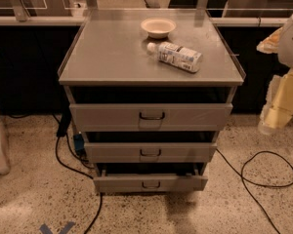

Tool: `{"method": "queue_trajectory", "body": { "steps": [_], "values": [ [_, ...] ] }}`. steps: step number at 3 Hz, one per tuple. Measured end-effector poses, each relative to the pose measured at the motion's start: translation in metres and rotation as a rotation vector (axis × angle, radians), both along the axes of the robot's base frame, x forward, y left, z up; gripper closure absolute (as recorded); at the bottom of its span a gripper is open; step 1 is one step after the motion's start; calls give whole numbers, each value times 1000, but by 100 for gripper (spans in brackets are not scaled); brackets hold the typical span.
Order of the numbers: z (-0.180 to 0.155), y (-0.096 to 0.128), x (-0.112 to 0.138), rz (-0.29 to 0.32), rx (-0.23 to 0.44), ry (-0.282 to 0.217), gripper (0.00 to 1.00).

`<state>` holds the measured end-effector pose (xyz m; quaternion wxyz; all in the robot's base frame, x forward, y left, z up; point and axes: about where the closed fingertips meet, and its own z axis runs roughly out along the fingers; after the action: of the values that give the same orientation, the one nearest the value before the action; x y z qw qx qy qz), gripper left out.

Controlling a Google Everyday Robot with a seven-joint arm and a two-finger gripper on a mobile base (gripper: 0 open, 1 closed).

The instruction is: Open top drawer

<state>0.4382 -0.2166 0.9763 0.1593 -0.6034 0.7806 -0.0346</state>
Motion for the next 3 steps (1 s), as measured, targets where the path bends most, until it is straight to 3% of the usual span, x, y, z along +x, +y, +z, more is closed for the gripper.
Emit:
{"method": "queue_trajectory", "body": {
  "steps": [1, 2, 3],
  "values": [
    [-6, 2, 0, 10, 0, -5, 0],
    [-38, 8, 11, 32, -7, 2, 0],
    [-100, 31, 39, 73, 10, -13, 0]
  ]
}}
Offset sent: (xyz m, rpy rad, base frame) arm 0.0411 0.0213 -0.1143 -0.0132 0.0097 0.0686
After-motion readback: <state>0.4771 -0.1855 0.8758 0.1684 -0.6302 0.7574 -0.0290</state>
